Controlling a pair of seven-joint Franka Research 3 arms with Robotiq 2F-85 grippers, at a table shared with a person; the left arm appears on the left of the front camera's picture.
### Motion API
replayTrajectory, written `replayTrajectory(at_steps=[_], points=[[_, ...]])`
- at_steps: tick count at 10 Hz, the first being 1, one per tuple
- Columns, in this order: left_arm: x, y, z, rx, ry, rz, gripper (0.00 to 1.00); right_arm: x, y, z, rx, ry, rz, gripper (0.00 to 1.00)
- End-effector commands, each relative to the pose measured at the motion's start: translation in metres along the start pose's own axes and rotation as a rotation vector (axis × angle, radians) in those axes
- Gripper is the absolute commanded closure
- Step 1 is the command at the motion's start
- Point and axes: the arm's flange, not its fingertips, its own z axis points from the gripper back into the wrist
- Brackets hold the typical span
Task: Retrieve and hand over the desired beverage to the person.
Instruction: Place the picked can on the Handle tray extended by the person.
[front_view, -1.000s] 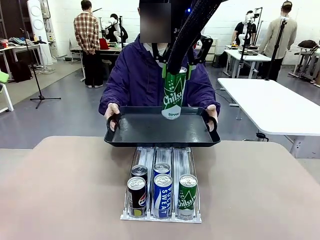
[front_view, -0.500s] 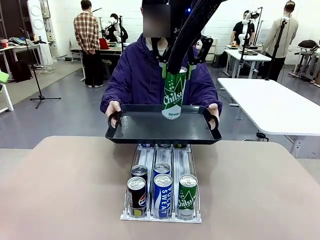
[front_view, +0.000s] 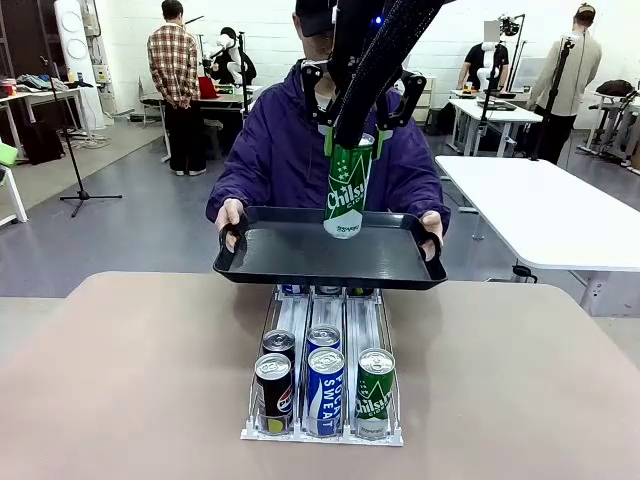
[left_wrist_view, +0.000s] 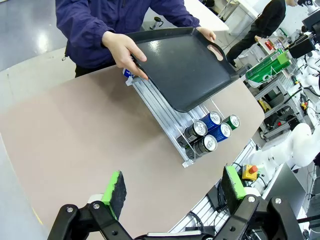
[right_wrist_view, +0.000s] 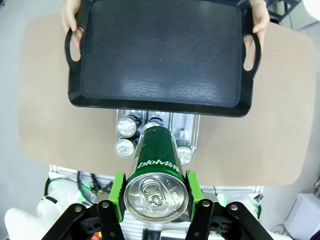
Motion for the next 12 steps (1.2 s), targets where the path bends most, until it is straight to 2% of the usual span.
replayTrajectory(at_steps=[1,5,6,12], points=[[0.000,0.001,0.000,-0.011,-0.010,-0.017,0.00,-0.002,-0.001,0.000,-0.005,-0.014,-0.001,1.00],[0.000,0.001,0.000,-0.011,-0.010,-0.017,0.00,-0.002,-0.001,0.000,-0.005,-0.014,-0.001,1.00],[0.000,0.001,0.000,-0.011,-0.010,-0.017,0.00,0.000,0.000,0.000,0.000,0.000,0.000,0.42],[0.000,0.001,0.000,-0.011,-0.010,-0.017,0.00,0.074,-0.011,0.012,0.019,0.005,-0.043,0.42]])
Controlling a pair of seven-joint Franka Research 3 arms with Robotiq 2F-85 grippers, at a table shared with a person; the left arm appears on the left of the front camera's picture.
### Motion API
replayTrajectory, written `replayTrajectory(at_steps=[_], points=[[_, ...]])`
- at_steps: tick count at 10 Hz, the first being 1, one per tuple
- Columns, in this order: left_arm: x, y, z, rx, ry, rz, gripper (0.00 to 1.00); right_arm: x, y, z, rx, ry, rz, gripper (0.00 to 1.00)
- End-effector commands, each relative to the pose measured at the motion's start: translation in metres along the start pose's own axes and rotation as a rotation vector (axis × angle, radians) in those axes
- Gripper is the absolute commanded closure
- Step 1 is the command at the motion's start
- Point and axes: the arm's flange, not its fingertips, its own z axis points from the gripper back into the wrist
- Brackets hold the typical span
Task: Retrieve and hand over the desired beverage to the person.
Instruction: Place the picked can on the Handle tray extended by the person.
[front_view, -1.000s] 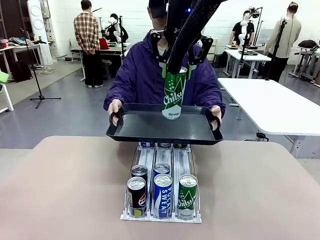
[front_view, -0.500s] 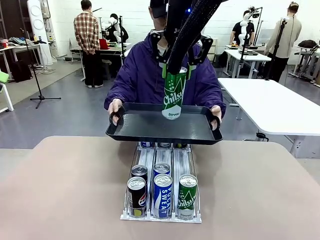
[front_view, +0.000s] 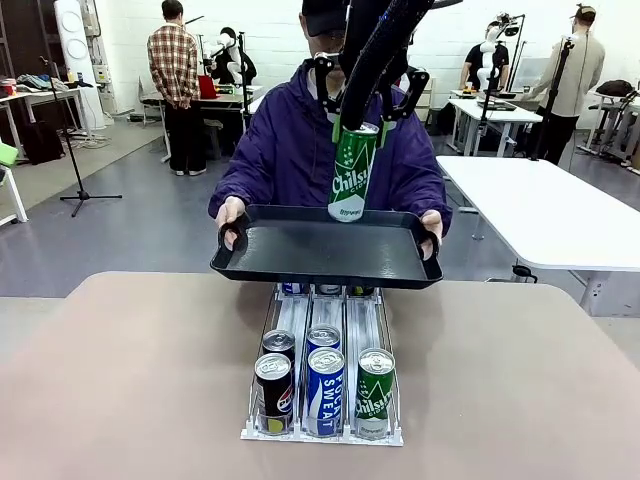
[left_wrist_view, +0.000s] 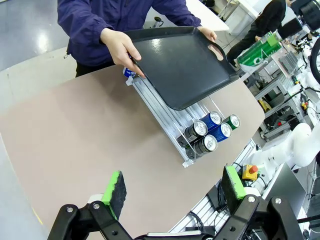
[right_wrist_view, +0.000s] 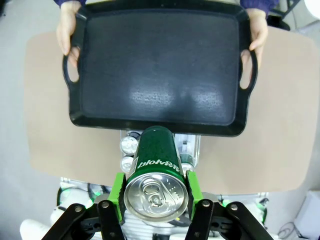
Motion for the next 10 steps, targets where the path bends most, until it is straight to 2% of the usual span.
replayTrajectory(at_steps=[1,5,7,10], points=[[0.000,0.001,0.000,-0.012,-0.011,-0.017,0.00,0.033,0.009,0.012,-0.034,-0.001,0.022,0.42],[0.000,0.001,0.000,-0.012,-0.011,-0.017,0.00,0.091,-0.010,-0.009,-0.079,-0.003,-0.008,0.42],[0.000,0.001,0.000,-0.012,-0.011,-0.017,0.00,0.102,-0.023,-0.033,-0.067,0.014,0.007,0.42],[0.000,0.001,0.000,-0.012,-0.011,-0.017,0.00,0.117,-0.042,-0.071,-0.070,-0.021,-0.010,0.42]])
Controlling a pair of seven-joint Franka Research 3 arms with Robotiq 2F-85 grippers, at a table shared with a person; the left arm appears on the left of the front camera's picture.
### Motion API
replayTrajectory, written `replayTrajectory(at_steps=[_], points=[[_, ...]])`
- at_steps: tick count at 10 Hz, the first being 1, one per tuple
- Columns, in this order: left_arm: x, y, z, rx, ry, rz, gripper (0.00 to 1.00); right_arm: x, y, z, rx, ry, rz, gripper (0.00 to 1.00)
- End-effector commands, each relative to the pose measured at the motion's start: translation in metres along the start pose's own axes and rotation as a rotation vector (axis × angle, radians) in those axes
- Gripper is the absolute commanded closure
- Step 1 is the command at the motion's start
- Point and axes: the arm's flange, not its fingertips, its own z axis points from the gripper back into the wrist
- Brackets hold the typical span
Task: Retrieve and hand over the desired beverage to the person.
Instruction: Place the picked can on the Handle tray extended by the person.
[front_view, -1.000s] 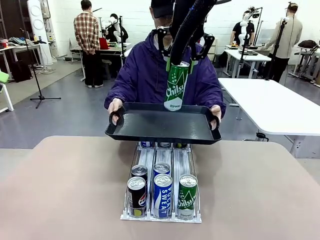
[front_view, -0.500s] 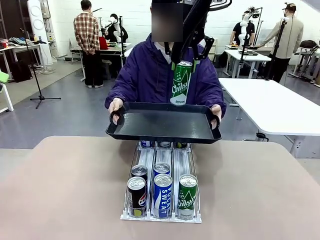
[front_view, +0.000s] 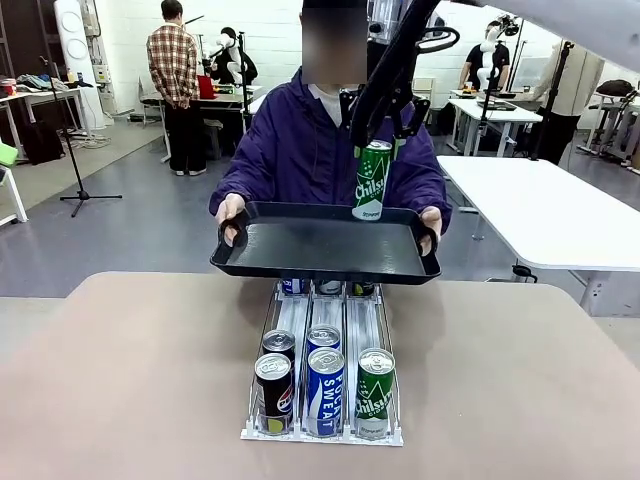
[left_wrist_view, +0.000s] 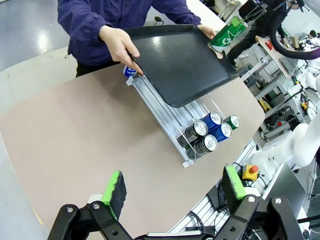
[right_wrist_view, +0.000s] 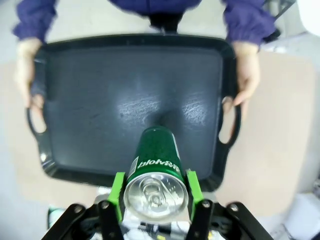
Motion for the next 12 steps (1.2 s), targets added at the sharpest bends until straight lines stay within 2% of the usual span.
replayTrajectory(at_steps=[1,3,6,11,12], points=[[0.000,0.001,0.000,-0.013,-0.011,-0.017,0.00,0.013,-0.007,-0.012,-0.023,-0.061,-0.018,0.42],[0.000,0.001,0.000,-0.013,-0.011,-0.017,0.00,0.024,-0.010,-0.030,-0.024,-0.074,-0.031,0.42],[0.000,0.001,0.000,-0.013,-0.011,-0.017,0.00,0.029,-0.016,-0.054,-0.050,-0.030,-0.041,0.42],[0.000,0.001,0.000,-0.013,-0.011,-0.017,0.00,0.033,-0.023,-0.069,-0.061,0.015,-0.040,0.42],[0.000,0.001,0.000,-0.013,-0.011,-0.017,0.00,0.033,-0.024,-0.067,-0.060,0.030,-0.033,0.17]])
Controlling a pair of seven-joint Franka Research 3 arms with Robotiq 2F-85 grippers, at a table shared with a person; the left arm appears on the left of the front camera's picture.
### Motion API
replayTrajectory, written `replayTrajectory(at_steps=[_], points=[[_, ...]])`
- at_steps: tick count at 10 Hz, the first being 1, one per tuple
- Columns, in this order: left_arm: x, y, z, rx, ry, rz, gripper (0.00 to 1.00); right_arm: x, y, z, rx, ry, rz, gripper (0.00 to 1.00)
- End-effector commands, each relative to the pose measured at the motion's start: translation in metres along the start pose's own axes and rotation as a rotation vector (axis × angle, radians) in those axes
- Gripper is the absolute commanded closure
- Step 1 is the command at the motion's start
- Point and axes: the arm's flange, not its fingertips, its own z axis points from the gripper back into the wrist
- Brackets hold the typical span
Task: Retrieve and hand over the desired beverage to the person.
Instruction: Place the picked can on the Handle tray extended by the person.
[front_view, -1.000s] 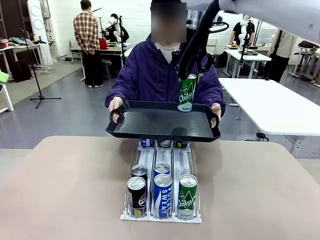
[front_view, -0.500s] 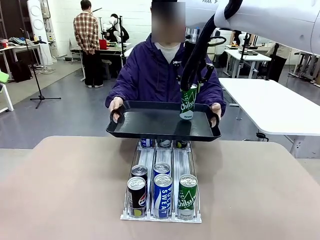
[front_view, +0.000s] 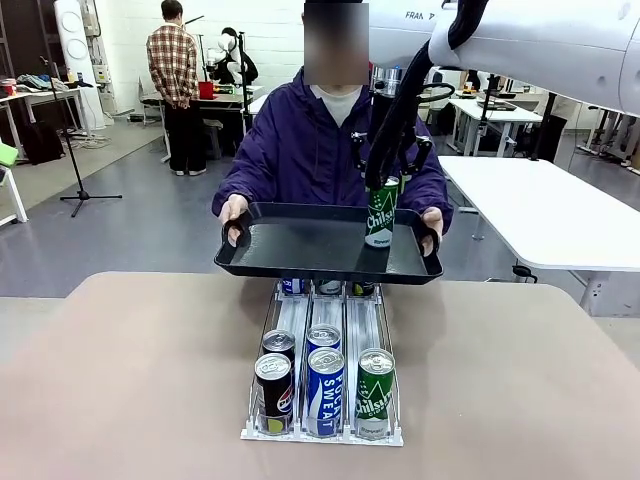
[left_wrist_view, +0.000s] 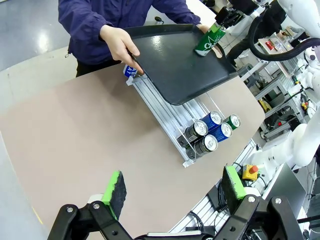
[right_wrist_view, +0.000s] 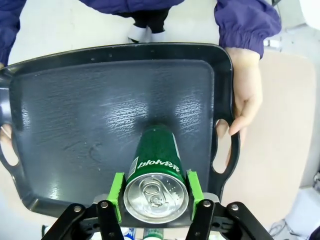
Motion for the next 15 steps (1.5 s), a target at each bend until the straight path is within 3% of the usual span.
replayTrajectory(at_steps=[1,7,11,15], points=[[0.000,0.001,0.000,-0.014,-0.011,-0.017,0.00,-0.001,-0.001,0.004,-0.013,0.006,0.019,0.00],[0.000,0.001,0.000,-0.014,-0.011,-0.017,0.00,-0.016,0.000,0.013,0.031,-0.008,0.018,0.00],[0.000,0.001,0.000,-0.014,-0.011,-0.017,0.00,-0.117,-0.040,0.069,0.080,-0.035,-0.070,0.00],[0.000,0.001,0.000,-0.014,-0.011,-0.017,0.00,-0.208,-0.075,0.057,0.102,0.000,0.018,0.00]])
